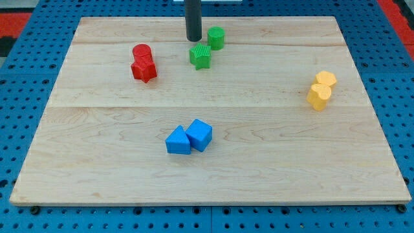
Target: Move the green circle to the top centre of the board
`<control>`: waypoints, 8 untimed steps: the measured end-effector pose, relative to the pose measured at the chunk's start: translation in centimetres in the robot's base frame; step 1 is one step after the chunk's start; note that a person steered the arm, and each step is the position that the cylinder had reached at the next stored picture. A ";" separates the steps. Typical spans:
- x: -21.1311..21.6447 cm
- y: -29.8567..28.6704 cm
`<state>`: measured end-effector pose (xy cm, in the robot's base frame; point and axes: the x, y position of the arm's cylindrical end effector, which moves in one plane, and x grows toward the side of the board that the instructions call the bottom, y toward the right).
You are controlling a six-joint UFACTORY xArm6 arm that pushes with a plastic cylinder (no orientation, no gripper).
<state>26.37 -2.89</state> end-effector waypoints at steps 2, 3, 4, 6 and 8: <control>2.1 3.2; 2.6 5.3; 2.7 6.4; 1.2 7.0; 0.1 10.0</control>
<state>26.45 7.12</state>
